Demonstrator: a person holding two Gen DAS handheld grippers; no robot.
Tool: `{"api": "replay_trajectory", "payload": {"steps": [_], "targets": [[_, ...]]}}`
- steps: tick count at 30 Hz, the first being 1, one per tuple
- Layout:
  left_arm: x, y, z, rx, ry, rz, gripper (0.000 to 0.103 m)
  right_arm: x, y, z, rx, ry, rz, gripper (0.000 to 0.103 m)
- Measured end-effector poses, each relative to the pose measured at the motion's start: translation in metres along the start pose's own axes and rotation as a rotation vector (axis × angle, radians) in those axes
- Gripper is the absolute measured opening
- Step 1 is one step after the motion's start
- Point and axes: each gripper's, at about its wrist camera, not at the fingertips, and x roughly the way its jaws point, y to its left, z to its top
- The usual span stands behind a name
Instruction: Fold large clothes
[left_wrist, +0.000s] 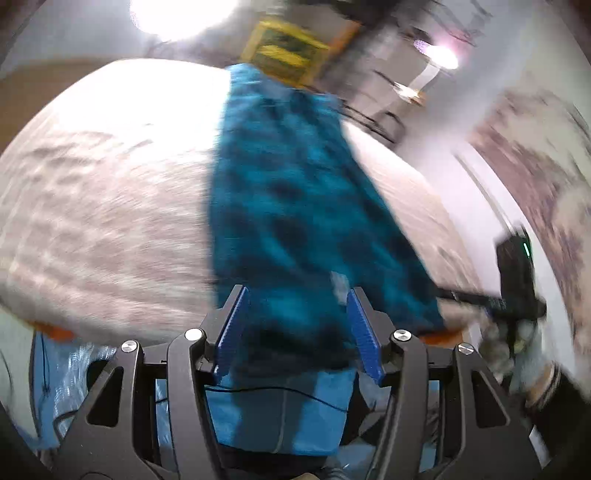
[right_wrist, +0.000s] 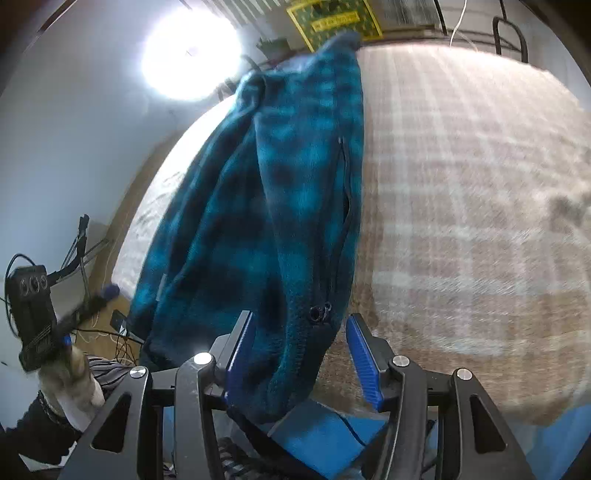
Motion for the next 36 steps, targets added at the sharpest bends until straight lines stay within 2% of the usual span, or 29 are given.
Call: {"api": "replay_trajectory", "payload": {"steps": [2,4,5,6,7,8,9,11,13,14,16,18,19,20,21,23,24,26,28,29,30,32,33,34,35,36], "targets": [[0.008,0.021,0.002,-0.068,0.025,0.018,0.056,0.007,-0.001,-0.006,0.002,0.023,0.015,0.054],[0.021,0.038,-0.002,-0.129,0.075,-0.001,0.056,0.016,0.002,-0.008,-0.007,0.046,0.013,0.053],[0.03,0.043,-0.005,-0.16,0.104,-0.032,0.053,0.021,0.003,-0.008,-0.014,0.059,0.006,0.041],[0.039,0.047,-0.007,-0.173,0.134,-0.06,0.043,0.027,0.004,-0.009,-0.014,0.072,0.006,0.024],[0.045,0.046,-0.009,-0.167,0.155,-0.06,0.02,0.029,0.004,-0.01,-0.006,0.075,0.016,0.017],[0.047,0.043,-0.009,-0.145,0.154,-0.044,0.016,0.028,0.005,-0.009,0.014,0.067,0.036,0.009],[0.044,0.039,-0.008,-0.119,0.138,-0.034,0.014,0.023,0.003,-0.009,0.042,0.052,0.066,0.008],[0.035,0.032,-0.007,-0.066,0.112,-0.011,0.013,-0.017,0.0,-0.011,0.1,-0.077,0.184,0.006],[0.031,0.026,-0.005,-0.018,0.101,0.021,0.013,-0.033,-0.008,-0.016,0.109,-0.124,0.168,0.005],[0.032,0.026,-0.004,-0.008,0.108,0.028,0.013,-0.027,-0.012,-0.017,0.116,-0.096,0.135,0.005],[0.033,0.025,-0.006,-0.004,0.121,0.034,0.014,0.005,-0.02,-0.025,0.133,0.018,0.031,0.005],[0.031,0.02,-0.007,0.012,0.117,0.038,0.014,0.021,-0.021,-0.03,0.135,0.062,0.016,0.013],[0.027,0.017,-0.007,0.027,0.108,0.045,0.014,0.018,-0.014,-0.027,0.097,0.067,0.013,0.016],[0.023,0.014,-0.007,0.042,0.099,0.055,0.017,0.014,-0.008,-0.024,0.054,0.073,0.008,0.024],[0.017,0.011,-0.007,0.066,0.08,0.077,0.017,0.003,0.002,-0.021,-0.007,0.047,-0.026,0.035],[0.005,0.002,-0.005,0.109,0.031,0.092,0.017,-0.013,0.019,-0.015,-0.096,-0.035,-0.142,0.039],[0.001,-0.002,-0.004,0.125,0.017,0.092,0.017,-0.02,0.028,-0.012,-0.13,-0.088,-0.168,0.039],[-0.004,-0.014,-0.001,0.156,-0.007,0.079,0.017,-0.025,0.041,-0.009,-0.164,-0.142,-0.105,0.038],[-0.008,-0.023,0.001,0.171,-0.017,0.053,0.017,-0.02,0.057,-0.01,-0.199,-0.132,-0.024,0.039],[-0.007,-0.026,0.002,0.172,-0.019,0.041,0.017,-0.012,0.066,-0.009,-0.22,-0.112,0.002,0.042],[-0.006,-0.028,0.003,0.171,-0.019,0.03,0.017,-0.004,0.074,-0.011,-0.245,-0.084,0.019,0.054],[-0.002,-0.031,0.007,0.166,-0.011,0.017,0.017,0.019,0.096,-0.013,-0.293,-0.041,-0.011,0.057],[-0.001,-0.031,0.008,0.163,-0.007,0.013,0.017,0.032,0.104,-0.014,-0.314,-0.009,-0.037,0.054],[0.0,-0.03,0.009,0.159,-0.004,0.009,0.017,0.042,0.108,-0.014,-0.325,0.019,-0.061,0.044],[0.002,-0.03,0.009,0.158,-0.002,0.008,0.017,0.051,0.11,-0.016,-0.332,0.048,-0.073,0.007],[0.001,-0.03,0.01,0.156,-0.004,0.007,0.017,0.058,0.112,-0.018,-0.337,0.071,-0.1,0.005]]}}
